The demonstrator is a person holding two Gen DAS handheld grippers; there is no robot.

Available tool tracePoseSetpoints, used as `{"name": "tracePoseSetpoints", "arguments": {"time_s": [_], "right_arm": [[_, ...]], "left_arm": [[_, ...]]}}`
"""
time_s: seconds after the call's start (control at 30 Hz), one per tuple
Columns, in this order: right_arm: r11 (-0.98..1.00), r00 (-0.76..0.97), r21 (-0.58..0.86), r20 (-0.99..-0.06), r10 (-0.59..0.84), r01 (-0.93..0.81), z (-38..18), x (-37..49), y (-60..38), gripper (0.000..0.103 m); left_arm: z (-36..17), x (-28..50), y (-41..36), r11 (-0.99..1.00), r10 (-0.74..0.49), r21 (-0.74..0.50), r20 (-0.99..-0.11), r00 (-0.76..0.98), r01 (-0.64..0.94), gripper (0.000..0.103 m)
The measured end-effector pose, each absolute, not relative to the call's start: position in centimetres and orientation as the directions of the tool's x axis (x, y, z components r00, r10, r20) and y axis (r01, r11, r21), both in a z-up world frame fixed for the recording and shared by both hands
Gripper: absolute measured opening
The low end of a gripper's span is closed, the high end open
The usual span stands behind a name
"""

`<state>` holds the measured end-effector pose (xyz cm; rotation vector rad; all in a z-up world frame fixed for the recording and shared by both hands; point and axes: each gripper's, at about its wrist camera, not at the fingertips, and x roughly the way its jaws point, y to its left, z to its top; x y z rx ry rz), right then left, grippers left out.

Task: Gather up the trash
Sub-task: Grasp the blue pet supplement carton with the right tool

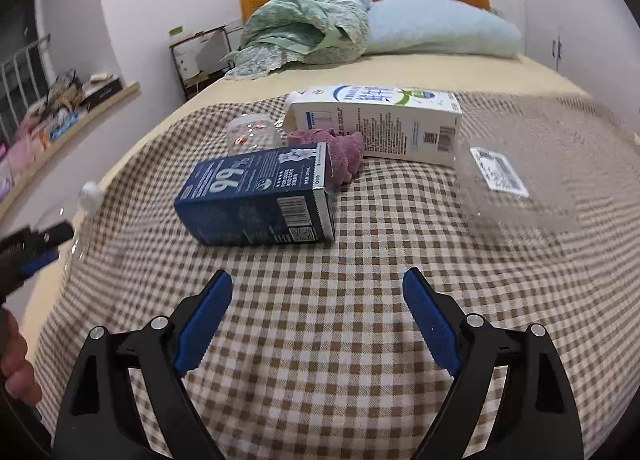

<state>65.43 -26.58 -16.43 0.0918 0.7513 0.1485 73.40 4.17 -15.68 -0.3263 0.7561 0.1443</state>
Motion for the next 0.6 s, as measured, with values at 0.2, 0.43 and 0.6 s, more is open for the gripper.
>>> {"name": "tracePoseSetpoints", "arguments": {"time_s": [0.2,0.43,0.6], "right_arm": [[0.972,0.714,-0.057,-0.688,0.128,-0.229,-17.1,65.0,-25.2,0.083],[0.617,0.581,-0.432,-0.812,0.050,-0.658,-16.2,71.2,-20.3,0.083],[0.320,0.455,-0.465,-0.884,-0.109,-0.826,-15.6,77.5,-16.4,0.083]], "left_arm": [[-17.6,73.7,5.1,0.945,-0.055,-0.252,-0.751,0.658,-0.209,0.057],[-18.0,75.3,10.7,0.905,-0.067,-0.323,-0.751,0.657,-0.277,0.057],[-18.1,76.0,13.7,0.861,-0.092,-0.390,-0.750,0.655,-0.326,0.057]]}}
